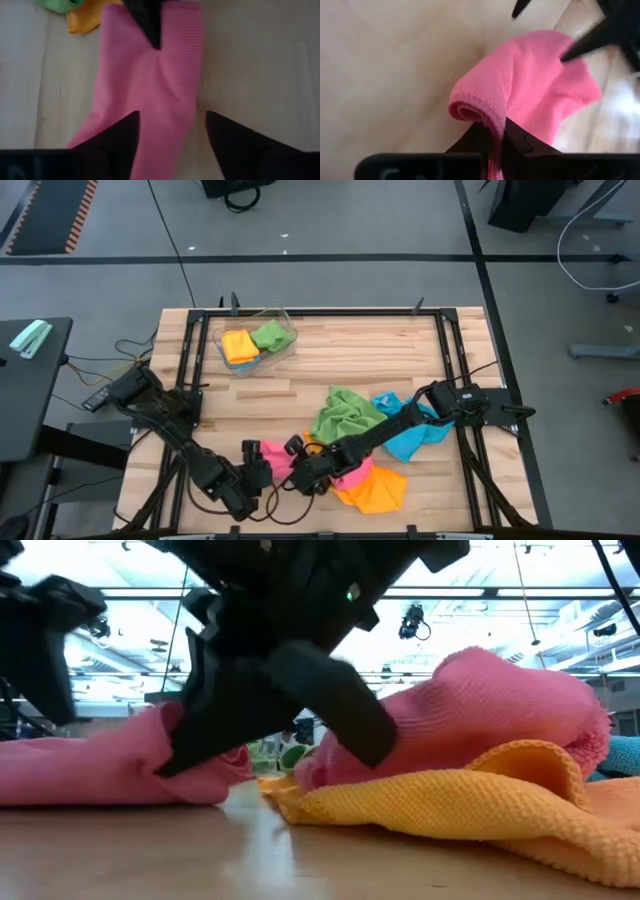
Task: Fold microfiber towels
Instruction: Stack the left pink microfiber towel on top of the green microfiber towel
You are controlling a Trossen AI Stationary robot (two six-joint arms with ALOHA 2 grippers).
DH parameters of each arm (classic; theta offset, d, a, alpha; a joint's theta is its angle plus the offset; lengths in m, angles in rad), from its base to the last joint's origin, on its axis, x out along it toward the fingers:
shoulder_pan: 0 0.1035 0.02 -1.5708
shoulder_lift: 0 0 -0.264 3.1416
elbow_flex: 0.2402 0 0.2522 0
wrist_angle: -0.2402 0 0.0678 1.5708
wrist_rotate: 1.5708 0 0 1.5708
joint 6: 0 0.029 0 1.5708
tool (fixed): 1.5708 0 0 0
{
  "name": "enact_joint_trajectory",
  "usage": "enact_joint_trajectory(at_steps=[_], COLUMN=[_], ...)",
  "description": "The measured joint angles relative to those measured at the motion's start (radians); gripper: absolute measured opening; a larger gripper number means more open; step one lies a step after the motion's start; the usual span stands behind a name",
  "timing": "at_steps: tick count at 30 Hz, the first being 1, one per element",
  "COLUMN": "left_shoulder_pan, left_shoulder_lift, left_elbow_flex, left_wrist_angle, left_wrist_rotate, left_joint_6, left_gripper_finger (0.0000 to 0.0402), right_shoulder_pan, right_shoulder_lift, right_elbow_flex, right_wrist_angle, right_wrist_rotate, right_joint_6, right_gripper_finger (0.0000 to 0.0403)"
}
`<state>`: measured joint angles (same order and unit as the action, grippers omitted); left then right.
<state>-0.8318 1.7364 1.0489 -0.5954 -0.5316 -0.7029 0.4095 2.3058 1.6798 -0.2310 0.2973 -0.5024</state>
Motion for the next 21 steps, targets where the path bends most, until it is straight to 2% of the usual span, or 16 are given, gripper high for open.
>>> enact_joint_trajectory(at_steps=[3, 6, 14, 21], left_shoulder_pan=[0.011, 0.010, -0.005, -0.006], left_shoulder_lift=[0.020, 0.036, 0.073, 0.111], left_elbow_flex=[0.000, 0.000, 0.000, 0.001], left_wrist_angle=[0.010, 0.014, 0.029, 0.038], left_wrist_rotate=[0.000, -0.009, -0.067, -0.206], left_joint_6=[0.005, 0.008, 0.035, 0.061], left_gripper_finger=[0.0272, 0.0286, 0.0272, 0.0270], right_shoulder_pan=[-0.002, -0.010, -0.017, -0.022], right_shoulder_lift=[-0.002, -0.002, -0.008, -0.056], right_elbow_flex=[0.001, 0.001, 0.002, 0.003], right_wrist_angle=[0.011, 0.009, 0.019, 0.008], right_wrist_rotate=[0.000, 0.002, 0.020, 0.019], right_joint_6=[0.065, 0.136, 0.250, 0.348], right_gripper_finger=[0.0028, 0.0028, 0.0028, 0.0028])
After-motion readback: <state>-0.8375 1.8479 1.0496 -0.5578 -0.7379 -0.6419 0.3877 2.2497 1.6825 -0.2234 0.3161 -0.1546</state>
